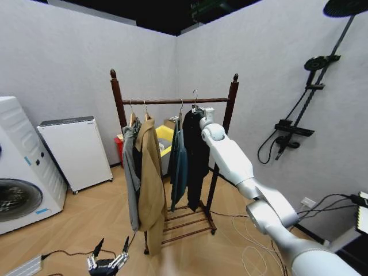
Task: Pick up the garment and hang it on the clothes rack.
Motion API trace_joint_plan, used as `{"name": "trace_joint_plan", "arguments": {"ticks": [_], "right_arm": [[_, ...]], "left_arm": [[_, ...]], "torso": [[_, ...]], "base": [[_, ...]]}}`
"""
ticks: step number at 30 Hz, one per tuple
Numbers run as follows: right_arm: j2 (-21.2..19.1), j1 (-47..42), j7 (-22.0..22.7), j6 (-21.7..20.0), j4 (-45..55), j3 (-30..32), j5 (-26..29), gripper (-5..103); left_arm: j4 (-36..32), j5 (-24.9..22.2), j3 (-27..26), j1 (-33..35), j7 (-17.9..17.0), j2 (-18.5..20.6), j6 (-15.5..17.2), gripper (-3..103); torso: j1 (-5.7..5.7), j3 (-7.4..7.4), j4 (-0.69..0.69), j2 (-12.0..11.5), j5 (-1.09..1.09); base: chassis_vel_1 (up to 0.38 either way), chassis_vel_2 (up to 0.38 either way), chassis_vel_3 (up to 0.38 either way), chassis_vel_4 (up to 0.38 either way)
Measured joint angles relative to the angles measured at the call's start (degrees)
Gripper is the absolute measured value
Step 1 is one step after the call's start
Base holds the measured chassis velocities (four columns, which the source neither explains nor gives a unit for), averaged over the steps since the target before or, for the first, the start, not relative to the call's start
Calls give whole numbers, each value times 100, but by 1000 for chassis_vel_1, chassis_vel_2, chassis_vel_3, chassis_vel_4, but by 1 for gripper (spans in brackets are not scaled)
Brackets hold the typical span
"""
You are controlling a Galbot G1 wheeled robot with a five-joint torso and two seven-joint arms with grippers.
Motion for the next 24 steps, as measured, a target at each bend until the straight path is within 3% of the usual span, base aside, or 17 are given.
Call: {"name": "trace_joint_plan", "arguments": {"ticks": [10,19,24], "right_arm": [[339,428,-415,-14,-1184,42,69,10],[317,299,-440,-94,-1199,216,21,7],[-62,-114,-437,-223,-250,281,123,27]], "left_arm": [[0,0,0,0,0,0,0,100],[0,0,0,0,0,0,0,100],[0,0,0,0,1,0,0,100]], "torso": [[0,-1,2,1,-3],[-1,-1,3,1,-2],[0,0,1,1,0]], "base": [[0,0,0,0],[0,0,0,0],[0,0,0,0]]}}
